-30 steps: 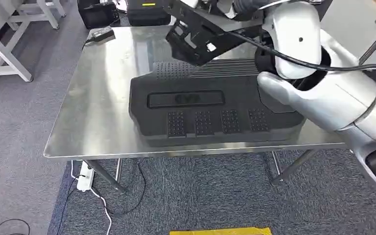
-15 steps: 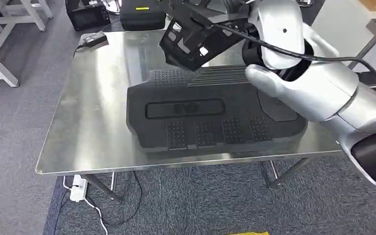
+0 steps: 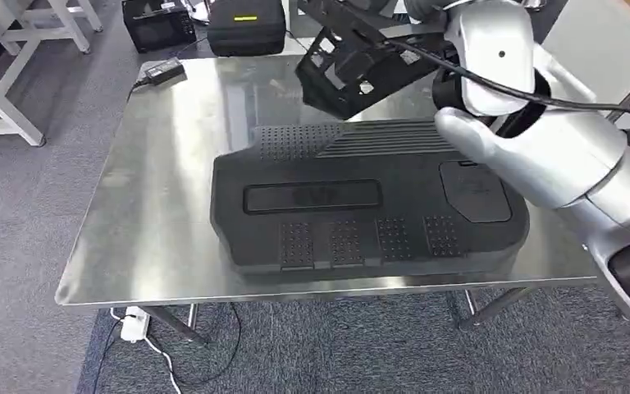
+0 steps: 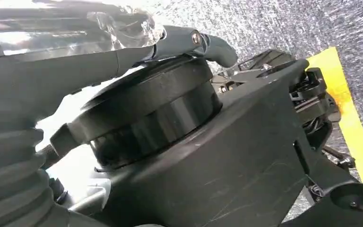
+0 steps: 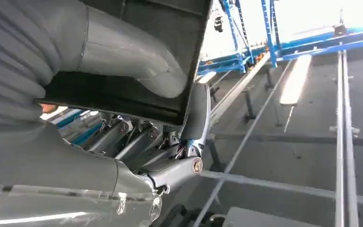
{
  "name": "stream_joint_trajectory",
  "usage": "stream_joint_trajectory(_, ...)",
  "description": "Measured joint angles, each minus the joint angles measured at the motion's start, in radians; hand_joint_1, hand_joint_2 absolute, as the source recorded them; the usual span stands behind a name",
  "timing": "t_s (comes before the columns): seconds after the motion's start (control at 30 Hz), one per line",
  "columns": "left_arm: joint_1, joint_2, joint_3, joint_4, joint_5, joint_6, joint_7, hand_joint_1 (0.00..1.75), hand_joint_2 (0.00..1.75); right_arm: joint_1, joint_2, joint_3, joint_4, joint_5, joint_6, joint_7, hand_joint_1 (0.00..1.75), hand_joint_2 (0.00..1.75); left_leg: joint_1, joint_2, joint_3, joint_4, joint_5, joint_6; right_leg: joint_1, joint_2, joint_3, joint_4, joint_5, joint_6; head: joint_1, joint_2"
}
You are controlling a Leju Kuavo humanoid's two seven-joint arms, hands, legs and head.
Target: Take the parts from the cabinet and place them on the table.
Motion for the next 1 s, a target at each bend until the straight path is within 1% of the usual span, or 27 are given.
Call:
stream_joint_trajectory(0.07,-0.001,0.0,0.0,0.0,0.0,-0.002,0.002,0.0,1.75,0.001,0.0,-0.002,0.002,0.0,0.005,0.0,1.75,1.75,0.0,0.0,0.005,-0.006,0.0,0.0,0.001,0.001,0.002,0.0,-0.005,-0.008,-0.005,0.0)
stream_joint_trajectory(0.2,0.0,0.0,0.0,0.0,0.005,-0.003,0.002,0.0,1.75,0.003,-0.001,-0.01,0.011,0.0,0.005,0.0,1.75,1.75,0.0,0.0,0.01,-0.014,-0.001,-0.001,0.002,0.0,0.003,0.0,-0.009,-0.013,-0.008,0.0)
stream_joint_trajectory(0.37,0.0,0.0,0.0,0.0,0.008,-0.004,-0.001,0.0,1.75,0.01,-0.001,-0.018,0.023,0.0,0.006,0.0,1.75,1.75,0.0,0.0,0.011,-0.017,-0.001,-0.003,0.002,0.0,0.005,0.0,-0.009,-0.014,-0.009,0.0)
stream_joint_trajectory(0.47,0.0,0.0,0.0,0.0,0.009,-0.005,-0.002,0.0,1.75,0.014,-0.001,-0.019,0.029,0.0,0.006,0.0,1.75,1.75,0.0,0.0,0.011,-0.017,0.0,-0.007,0.002,-0.001,0.006,0.0,-0.009,-0.014,-0.008,0.0)
stream_joint_trajectory(1.0,0.0,0.0,0.0,0.0,0.007,-0.01,-0.005,0.0,1.75,0.016,0.013,-0.011,0.054,-0.001,0.002,0.0,1.75,1.75,0.0,0.0,0.012,-0.017,-0.001,-0.008,-0.002,-0.002,0.01,-0.002,-0.009,-0.014,-0.004,0.0)
